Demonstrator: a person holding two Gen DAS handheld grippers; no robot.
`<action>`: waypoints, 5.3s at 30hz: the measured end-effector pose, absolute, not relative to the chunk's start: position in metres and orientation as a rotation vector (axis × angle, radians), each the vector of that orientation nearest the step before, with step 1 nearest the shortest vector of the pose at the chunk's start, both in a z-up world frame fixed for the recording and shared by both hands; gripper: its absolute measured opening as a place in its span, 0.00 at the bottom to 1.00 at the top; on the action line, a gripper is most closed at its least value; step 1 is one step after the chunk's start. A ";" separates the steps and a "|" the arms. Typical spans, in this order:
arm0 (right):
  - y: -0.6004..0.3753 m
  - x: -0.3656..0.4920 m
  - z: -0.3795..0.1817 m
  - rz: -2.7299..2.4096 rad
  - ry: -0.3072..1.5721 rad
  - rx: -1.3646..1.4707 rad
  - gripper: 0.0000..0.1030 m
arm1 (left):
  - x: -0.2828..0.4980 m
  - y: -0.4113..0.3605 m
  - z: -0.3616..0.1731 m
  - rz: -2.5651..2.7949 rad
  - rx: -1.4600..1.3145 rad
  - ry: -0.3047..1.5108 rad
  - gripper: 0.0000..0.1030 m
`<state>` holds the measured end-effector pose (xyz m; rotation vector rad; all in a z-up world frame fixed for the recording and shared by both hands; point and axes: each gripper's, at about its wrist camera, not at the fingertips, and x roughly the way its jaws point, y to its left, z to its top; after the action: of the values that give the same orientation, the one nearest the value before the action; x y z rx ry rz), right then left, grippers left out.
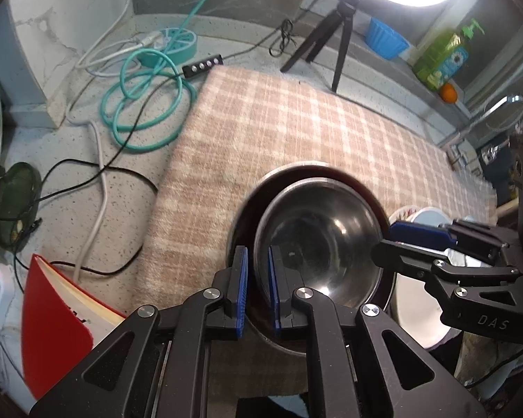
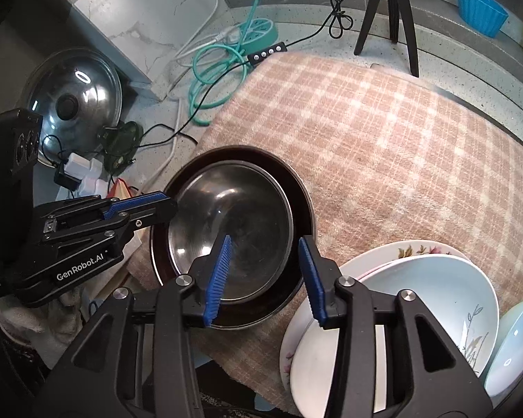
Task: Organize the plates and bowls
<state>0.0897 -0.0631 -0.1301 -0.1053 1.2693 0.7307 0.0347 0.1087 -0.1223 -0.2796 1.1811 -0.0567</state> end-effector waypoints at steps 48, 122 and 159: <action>-0.411 0.109 -0.124 0.213 1.196 0.235 0.41 | 0.085 -0.173 -0.126 -0.499 -0.156 1.219 0.16; -0.215 0.180 -0.083 0.765 1.263 -0.141 0.12 | 0.072 -0.049 -0.071 -0.062 -0.379 1.071 0.09; -0.042 0.149 -0.141 0.918 1.488 -0.210 0.12 | 0.028 0.104 -0.105 0.080 -0.403 1.205 0.09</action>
<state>0.1488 -0.0416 -0.1412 -0.2095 1.4884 0.9182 0.0283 0.1040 -0.1048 -0.4030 1.2050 0.0796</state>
